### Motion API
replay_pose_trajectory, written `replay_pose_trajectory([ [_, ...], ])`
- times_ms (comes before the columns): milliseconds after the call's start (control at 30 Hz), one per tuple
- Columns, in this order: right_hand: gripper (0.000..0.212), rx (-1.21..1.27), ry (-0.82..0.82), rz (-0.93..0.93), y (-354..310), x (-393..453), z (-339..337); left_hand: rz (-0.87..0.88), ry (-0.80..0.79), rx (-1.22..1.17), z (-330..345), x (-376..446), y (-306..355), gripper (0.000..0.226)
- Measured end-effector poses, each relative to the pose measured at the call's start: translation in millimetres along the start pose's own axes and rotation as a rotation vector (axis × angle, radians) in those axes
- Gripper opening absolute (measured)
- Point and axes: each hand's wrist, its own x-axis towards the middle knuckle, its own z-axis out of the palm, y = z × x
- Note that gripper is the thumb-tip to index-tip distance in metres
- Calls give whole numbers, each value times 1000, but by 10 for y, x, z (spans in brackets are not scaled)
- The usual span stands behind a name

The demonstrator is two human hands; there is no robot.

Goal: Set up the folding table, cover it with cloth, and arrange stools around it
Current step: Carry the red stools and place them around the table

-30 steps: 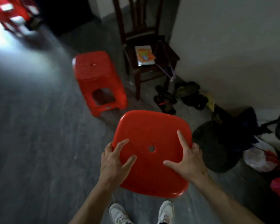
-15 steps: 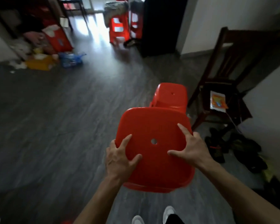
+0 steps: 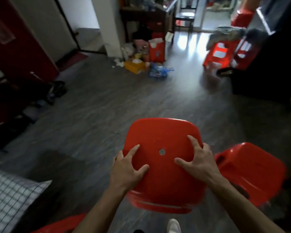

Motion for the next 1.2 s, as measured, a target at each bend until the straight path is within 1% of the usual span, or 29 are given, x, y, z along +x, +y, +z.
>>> replay_pose_trajectory([
  [167, 103, -66, -98, -177, -710, 804, -1, -151, 118, -44, -448, 469, -77, 84],
  [300, 102, -101, -178, -276, -1378, 1459, 143, -254, 206, -64, -769, 934, -316, 82],
  [567, 102, -181, -324, -361, -2766, 2601, 710, -413, 252, -105, -1348, 1979, -1016, 83],
  [700, 106, -218, -339, -421, -3332, 3062, 862, -446, 277, -102, -1723, 2499, -1230, 82],
  [833, 111, -225, -376, -478, -3811, 3628, 1028, -500, 306, -108, -1996, 3063, -1388, 82],
  [1000, 110, -226, -436, -575, -4369, 4465, 1351, -599, 339, -116, -2243, 3806, -1554, 81],
  [1200, 110, -217, -534, -712, -5091, 5238, 1521, -736, 433, -86, -2595, 4445, -1522, 80],
])
